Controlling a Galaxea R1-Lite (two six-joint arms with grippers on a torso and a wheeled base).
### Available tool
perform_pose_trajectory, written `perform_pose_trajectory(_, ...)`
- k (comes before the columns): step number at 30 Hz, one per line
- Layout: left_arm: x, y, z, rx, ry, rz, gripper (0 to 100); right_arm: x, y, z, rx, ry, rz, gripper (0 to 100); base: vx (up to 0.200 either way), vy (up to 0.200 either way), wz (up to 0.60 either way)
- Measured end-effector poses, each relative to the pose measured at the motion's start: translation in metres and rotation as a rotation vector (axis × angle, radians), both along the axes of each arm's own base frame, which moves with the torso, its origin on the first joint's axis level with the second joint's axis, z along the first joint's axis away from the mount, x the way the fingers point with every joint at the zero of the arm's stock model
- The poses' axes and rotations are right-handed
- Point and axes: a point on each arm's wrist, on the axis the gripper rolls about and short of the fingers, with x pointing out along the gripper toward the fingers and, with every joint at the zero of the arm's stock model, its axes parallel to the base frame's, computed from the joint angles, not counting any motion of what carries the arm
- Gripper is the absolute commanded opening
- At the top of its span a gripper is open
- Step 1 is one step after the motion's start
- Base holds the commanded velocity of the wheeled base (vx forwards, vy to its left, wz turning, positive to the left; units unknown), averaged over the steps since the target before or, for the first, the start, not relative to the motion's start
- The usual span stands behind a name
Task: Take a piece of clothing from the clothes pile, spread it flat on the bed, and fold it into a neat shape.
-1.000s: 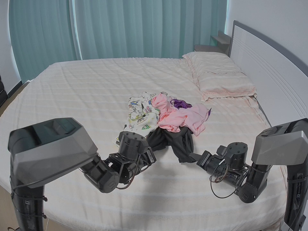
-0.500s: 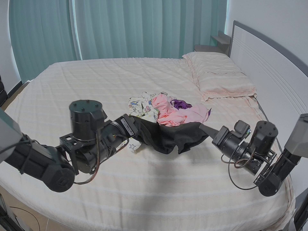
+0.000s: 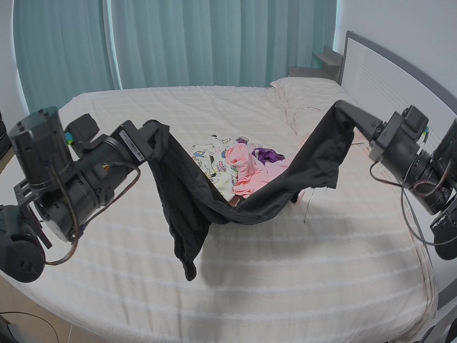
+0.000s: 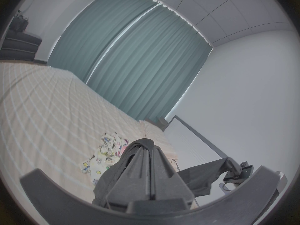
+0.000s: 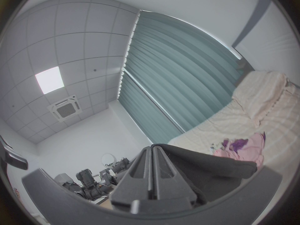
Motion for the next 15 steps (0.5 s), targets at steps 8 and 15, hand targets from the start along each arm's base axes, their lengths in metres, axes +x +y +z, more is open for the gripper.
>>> perform_pose_trajectory(8,-0.023,0.023,-0.001,0.024,-0.018,0.03,0,-0.014,-0.008,0.02,0.016,-0.062,0.022,0,0.0,0.0,0.0)
perform_pose_trajectory(15,-0.037,0.031,-0.022,0.056,0.041,-0.003,0,-0.017,-0.008,-0.014,-0.032,0.059,0.032,0,0.0,0.0,0.0)
